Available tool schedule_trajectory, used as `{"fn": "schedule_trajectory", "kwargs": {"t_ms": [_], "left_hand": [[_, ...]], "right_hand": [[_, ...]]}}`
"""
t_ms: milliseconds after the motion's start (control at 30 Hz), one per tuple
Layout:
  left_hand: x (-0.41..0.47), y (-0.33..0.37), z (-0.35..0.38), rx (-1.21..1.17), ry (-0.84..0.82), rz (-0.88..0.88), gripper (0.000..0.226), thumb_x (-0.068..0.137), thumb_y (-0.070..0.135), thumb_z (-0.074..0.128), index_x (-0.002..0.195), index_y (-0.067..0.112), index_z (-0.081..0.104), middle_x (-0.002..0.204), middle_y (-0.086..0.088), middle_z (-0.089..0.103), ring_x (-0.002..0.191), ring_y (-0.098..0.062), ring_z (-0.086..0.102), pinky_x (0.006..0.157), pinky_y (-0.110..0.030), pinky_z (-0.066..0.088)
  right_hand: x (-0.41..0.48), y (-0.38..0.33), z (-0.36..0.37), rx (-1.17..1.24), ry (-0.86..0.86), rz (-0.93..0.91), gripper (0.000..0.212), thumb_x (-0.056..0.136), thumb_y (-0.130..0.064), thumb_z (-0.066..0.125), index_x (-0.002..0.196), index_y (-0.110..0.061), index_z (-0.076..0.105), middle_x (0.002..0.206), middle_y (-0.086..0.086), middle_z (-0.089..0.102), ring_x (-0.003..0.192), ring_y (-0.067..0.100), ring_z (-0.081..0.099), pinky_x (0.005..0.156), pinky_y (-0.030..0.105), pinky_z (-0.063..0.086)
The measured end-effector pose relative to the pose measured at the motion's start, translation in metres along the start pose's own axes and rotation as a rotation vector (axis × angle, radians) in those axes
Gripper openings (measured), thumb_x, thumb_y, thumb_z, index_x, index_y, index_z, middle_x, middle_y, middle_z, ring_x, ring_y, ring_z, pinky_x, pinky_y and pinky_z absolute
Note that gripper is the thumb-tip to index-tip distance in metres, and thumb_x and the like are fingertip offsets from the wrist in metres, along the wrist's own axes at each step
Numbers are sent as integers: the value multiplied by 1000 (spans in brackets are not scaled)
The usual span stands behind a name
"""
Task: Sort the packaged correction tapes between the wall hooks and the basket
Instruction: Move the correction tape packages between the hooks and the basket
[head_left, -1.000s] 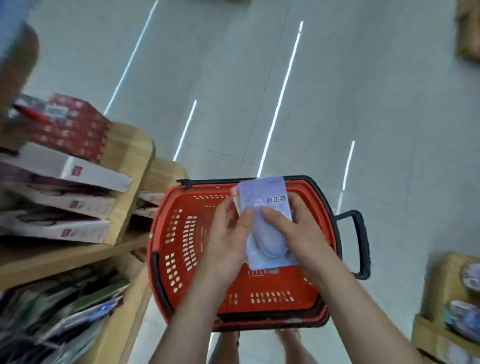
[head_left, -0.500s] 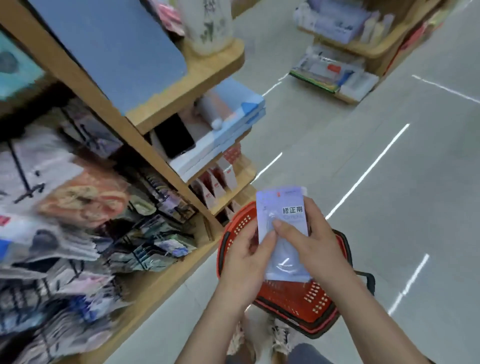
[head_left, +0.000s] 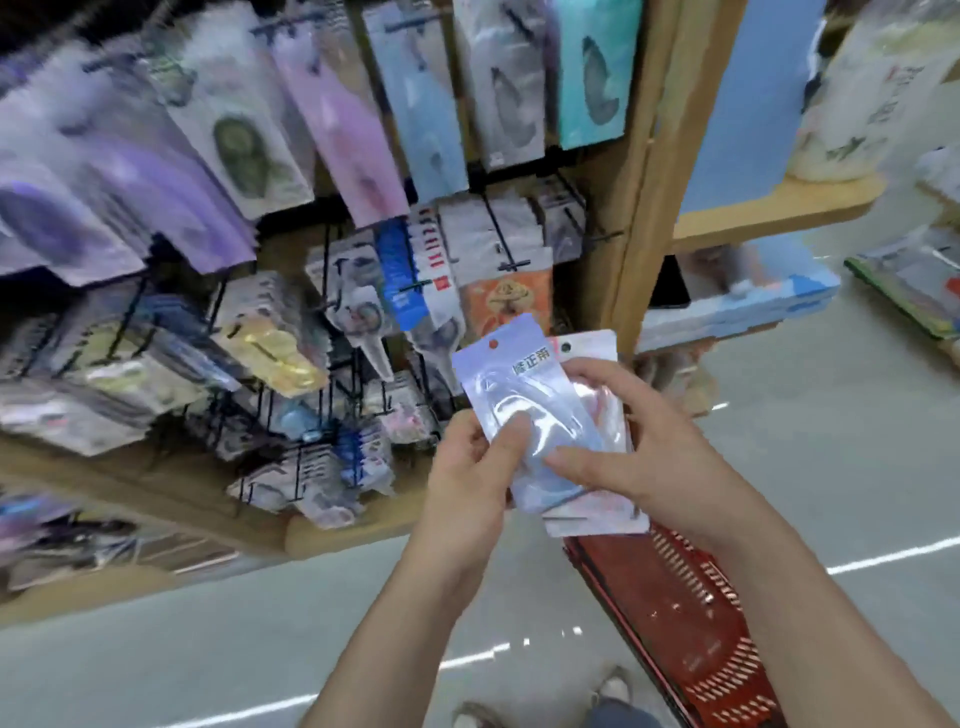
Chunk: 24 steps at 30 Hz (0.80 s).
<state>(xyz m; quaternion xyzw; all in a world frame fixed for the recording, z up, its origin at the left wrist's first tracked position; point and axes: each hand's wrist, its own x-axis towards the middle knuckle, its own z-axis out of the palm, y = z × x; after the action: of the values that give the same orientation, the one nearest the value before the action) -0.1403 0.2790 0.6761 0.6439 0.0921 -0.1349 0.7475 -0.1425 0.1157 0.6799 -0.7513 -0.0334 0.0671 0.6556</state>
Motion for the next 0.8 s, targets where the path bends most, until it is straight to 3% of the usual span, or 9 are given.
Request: {"fn": "schedule_trajectory", "kwargs": {"t_ms": [100,200,300,367,467,533,633,800], "left_hand": [[-16,9,-64,-7,2,16,20,100,20,52,112,11,65,106,-8,75,95,-28,72,81,-41,60],[-29,19,-130,-64,131,98,16,99,17,53,106,10,66,96,1,75,82,-12,70,66,-24,54],[-39,29,-191,-132,322,158,15,96,15,59,107,8,65,94,-1,73,81,-15,67,68,-28,53],[-45,32,-223,-169,424,173,27,89,17,70,113,6,63,95,-6,71,83,-23,64,69,-36,50],[-53,32,-264,-217,547,172,25,84,19,73,105,7,66,88,-12,66,78,-28,56,66,-39,41],[-56,30,-291,-267,627,179,8,92,13,66,97,6,65,80,-9,65,69,-23,56,61,-31,44],[-61,36,-326,-297,724,213,7,95,9,59,91,9,64,67,4,67,58,-9,60,54,-20,48],[-61,55,-385,-183,861,311,16,98,12,56,85,15,64,67,8,67,60,-9,59,58,-23,48]], "right_hand": [[15,-17,56,-13,-109,-26,56,73,-10,86,118,-33,62,105,-19,71,91,-2,66,74,14,50],[29,-24,115,-66,-225,-44,58,67,-20,90,116,-36,63,112,-16,70,102,5,66,86,25,53],[43,-35,170,-149,-392,-70,52,69,-27,83,116,-38,64,114,-15,68,106,9,65,95,36,51],[52,-42,203,-185,-489,-82,51,68,-27,83,114,-39,64,112,-14,69,104,10,65,95,39,51],[67,-44,245,-203,-605,-70,51,65,-32,86,111,-40,65,110,-14,69,104,13,65,97,44,51],[79,-44,269,-233,-656,-86,53,60,-41,88,108,-41,66,107,-19,69,100,6,65,93,35,51],[101,-41,300,-151,-710,-47,52,60,-30,92,105,-31,67,91,-19,69,79,0,63,74,15,48],[151,-35,344,-241,-667,-148,37,82,-19,79,103,-44,62,92,-35,60,80,-10,55,73,12,42]]}}
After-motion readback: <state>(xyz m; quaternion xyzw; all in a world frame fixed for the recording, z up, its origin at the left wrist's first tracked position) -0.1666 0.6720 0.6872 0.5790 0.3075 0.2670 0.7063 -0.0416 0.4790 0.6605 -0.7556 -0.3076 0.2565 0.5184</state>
